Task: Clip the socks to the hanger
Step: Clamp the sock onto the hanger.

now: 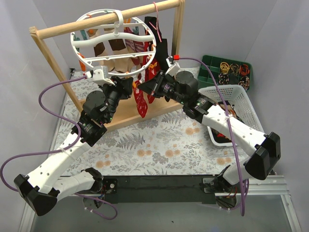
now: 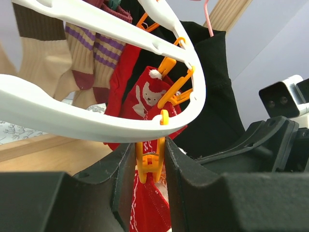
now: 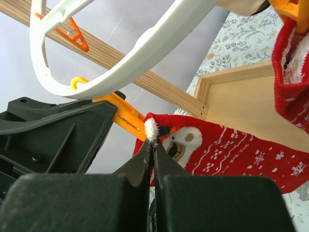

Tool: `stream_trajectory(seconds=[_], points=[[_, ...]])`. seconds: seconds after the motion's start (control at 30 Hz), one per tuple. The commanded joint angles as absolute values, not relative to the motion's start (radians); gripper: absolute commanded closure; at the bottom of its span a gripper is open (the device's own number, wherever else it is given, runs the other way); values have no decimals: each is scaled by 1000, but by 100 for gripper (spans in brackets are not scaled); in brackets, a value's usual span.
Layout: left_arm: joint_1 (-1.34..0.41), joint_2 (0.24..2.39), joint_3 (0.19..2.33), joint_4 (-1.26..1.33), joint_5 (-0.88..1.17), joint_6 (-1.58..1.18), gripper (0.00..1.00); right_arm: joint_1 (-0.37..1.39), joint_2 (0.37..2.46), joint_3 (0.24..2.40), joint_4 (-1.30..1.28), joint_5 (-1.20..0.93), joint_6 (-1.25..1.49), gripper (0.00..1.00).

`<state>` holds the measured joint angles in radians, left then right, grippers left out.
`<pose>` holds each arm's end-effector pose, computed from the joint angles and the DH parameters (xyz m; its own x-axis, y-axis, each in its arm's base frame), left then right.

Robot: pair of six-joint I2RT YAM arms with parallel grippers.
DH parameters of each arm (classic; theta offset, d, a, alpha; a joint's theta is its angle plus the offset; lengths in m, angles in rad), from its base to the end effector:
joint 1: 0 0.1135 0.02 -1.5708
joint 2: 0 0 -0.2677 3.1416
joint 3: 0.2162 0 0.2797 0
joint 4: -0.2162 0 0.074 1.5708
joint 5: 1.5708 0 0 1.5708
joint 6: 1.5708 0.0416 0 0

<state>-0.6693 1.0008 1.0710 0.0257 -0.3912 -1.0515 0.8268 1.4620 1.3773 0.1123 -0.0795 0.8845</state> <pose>0.2104 -0.1463 0.4287 -0.2023 -0.8633 -0.4623 0.2021 0.4251 -0.8823 0.2574 0.2845 0.4195 -0.5971 0.4899 -0.6351 -0.5133 0.3751 0.7719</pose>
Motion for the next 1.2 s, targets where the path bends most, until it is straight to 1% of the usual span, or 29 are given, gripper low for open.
stream_trajectory(seconds=[0.0, 0.4, 0.57, 0.6, 0.67, 0.77, 0.83, 0.87, 0.97, 1.0, 1.07, 1.1, 1.17], points=[[-666, 1011, 1092, -23, -379, -1042, 100, 828, 1462, 1433, 178, -84, 885, 99], [-666, 1005, 1092, -21, -368, -1037, 100, 828, 1467, 1453, 190, -98, 897, 99], [-666, 999, 1092, -21, -354, -1031, 90, 828, 1459, 1454, 198, -98, 900, 99], [-666, 997, 1092, -21, -351, -1031, 87, 828, 1456, 1454, 198, -100, 900, 99], [-666, 994, 1092, -21, -345, -1031, 74, 828, 1454, 1454, 198, -100, 900, 99], [-666, 985, 1100, -23, -341, -1028, 61, 830, 1445, 1445, 199, -91, 900, 99], [-666, 977, 1107, -29, -334, -1028, 56, 827, 1437, 1434, 199, -81, 899, 98], [-666, 976, 1120, -41, -331, -1028, 52, 827, 1433, 1430, 201, -81, 896, 98], [-666, 966, 1152, -77, -325, -1031, 43, 827, 1419, 1417, 202, -80, 893, 94], [-666, 963, 1158, -90, -316, -1031, 38, 827, 1416, 1414, 202, -77, 885, 89], [-666, 954, 1178, -135, -305, -1042, 33, 827, 1401, 1404, 202, -72, 868, 82], [-666, 950, 1199, -152, -298, -1048, 30, 825, 1394, 1398, 201, -61, 859, 74], [-666, 931, 1215, -204, -265, -1057, 26, 819, 1378, 1375, 199, -52, 828, 67]])
